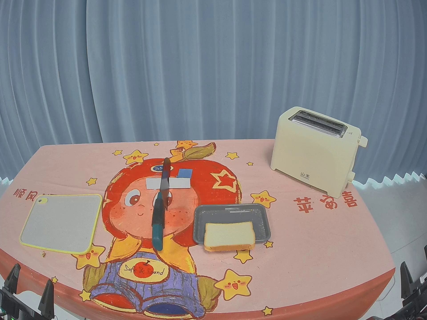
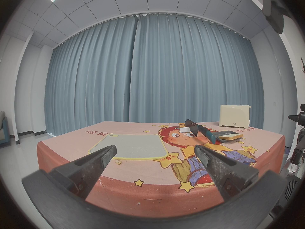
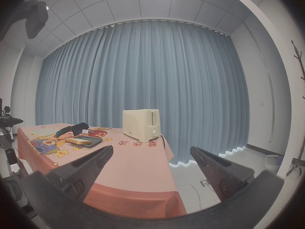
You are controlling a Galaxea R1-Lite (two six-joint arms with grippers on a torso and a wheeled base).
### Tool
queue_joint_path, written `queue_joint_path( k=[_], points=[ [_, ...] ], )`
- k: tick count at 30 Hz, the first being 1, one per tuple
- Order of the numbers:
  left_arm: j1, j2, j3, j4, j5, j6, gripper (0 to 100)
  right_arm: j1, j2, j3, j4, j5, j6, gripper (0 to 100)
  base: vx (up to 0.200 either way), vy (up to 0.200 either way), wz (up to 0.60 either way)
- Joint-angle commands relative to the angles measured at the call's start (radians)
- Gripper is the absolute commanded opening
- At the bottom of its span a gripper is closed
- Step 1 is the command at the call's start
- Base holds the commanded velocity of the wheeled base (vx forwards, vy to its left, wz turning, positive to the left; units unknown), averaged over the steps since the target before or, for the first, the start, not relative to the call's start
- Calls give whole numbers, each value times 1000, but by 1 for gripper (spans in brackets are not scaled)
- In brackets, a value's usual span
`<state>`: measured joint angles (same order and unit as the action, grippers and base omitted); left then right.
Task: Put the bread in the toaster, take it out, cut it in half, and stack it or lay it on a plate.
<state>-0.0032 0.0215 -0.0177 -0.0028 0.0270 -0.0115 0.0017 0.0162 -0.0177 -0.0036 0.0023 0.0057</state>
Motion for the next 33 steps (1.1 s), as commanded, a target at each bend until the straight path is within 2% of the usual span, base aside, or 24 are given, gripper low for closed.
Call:
queue_joint_path(
  k=[1, 33],
  points=[
    [0, 2, 18, 0, 1, -1, 100, 0, -16, 18, -1, 2, -3, 100, 0, 0, 0],
    [0, 2, 18, 0, 1, -1, 100, 0, -16, 18, -1, -5, -13, 100, 0, 0, 0]
  ],
)
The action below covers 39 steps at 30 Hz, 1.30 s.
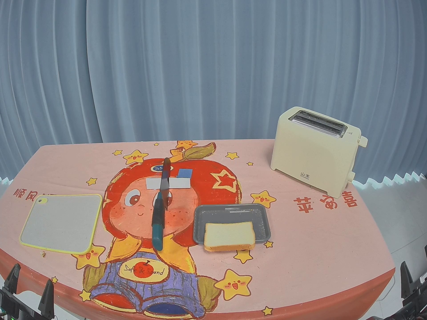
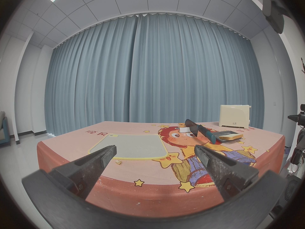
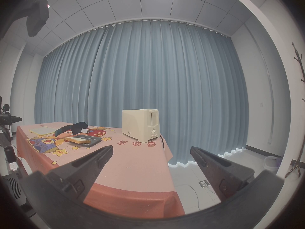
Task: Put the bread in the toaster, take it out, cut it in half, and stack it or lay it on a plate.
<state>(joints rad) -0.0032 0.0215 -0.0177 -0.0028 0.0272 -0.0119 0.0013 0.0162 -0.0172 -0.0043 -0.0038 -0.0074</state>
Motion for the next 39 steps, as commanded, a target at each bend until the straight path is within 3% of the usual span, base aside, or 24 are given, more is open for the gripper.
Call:
queue_joint_path(
  k=[1, 14, 19, 30, 39],
  points=[
    [0, 2, 18, 0, 0, 0, 100, 0, -16, 17, 0, -1, 0, 100, 0, 0, 0],
    [0, 2, 18, 0, 0, 0, 100, 0, -16, 17, -10, -5, 1, 100, 0, 0, 0],
    [0, 2, 18, 0, 0, 0, 100, -1, -16, 17, -141, -4, -34, 100, 0, 0, 0],
    [0, 2, 18, 0, 0, 0, 100, -1, -16, 17, -105, -2, -34, 100, 0, 0, 0],
    [0, 2, 18, 0, 0, 0, 100, -1, -16, 17, -160, 8, -42, 100, 0, 0, 0]
  ],
)
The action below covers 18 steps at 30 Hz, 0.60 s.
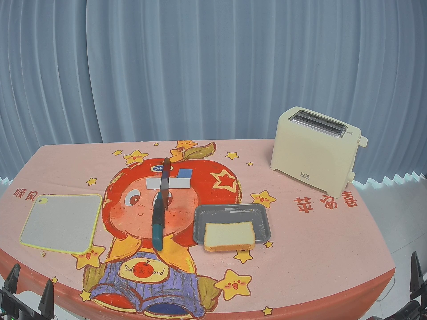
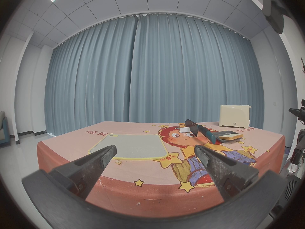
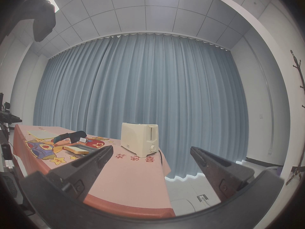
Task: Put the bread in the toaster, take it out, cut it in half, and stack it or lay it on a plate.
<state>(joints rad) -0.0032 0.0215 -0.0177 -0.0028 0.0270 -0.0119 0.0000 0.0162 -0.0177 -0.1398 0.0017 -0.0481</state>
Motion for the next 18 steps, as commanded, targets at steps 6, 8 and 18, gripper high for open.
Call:
queue_joint_path(
  k=[6, 8, 18],
  points=[
    [0, 2, 18, 0, 1, 0, 100, 2, -16, 16, -32, 29, 4, 100, 0, 0, 0],
    [0, 2, 18, 0, 1, 0, 100, 2, -16, 4, -29, 38, 4, 100, 0, 0, 0],
    [0, 2, 18, 0, 1, 0, 100, 2, -16, -31, -6, 92, 11, 100, 0, 0, 0]
  ],
)
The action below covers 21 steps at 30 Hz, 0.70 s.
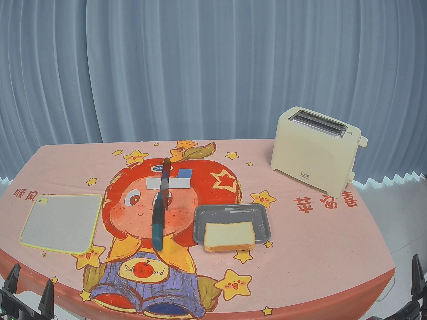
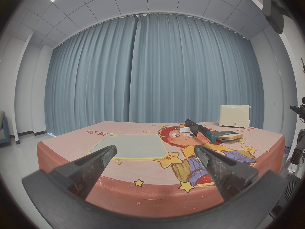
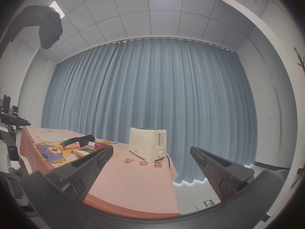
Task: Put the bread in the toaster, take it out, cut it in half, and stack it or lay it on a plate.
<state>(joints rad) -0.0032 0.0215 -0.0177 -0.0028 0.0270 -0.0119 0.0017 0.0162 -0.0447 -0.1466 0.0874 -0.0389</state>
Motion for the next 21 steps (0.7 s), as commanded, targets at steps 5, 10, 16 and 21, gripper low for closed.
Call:
queue_joint_path(
  k=[5, 10, 16, 21],
  points=[
    [0, 2, 18, 0, 1, 0, 100, 1, -16, -17, 7, 32, 17, 100, 0, 0, 0],
    [0, 2, 18, 0, 1, 0, 100, 3, -16, -20, 21, 89, 47, 100, 0, 0, 0],
    [0, 2, 18, 0, 1, 0, 100, 9, -10, -86, 84, 106, 86, 100, 0, 0, 0],
    [0, 2, 18, 0, 1, 0, 100, 32, 28, -115, 90, 109, 113, 100, 0, 0, 0]
  ],
)
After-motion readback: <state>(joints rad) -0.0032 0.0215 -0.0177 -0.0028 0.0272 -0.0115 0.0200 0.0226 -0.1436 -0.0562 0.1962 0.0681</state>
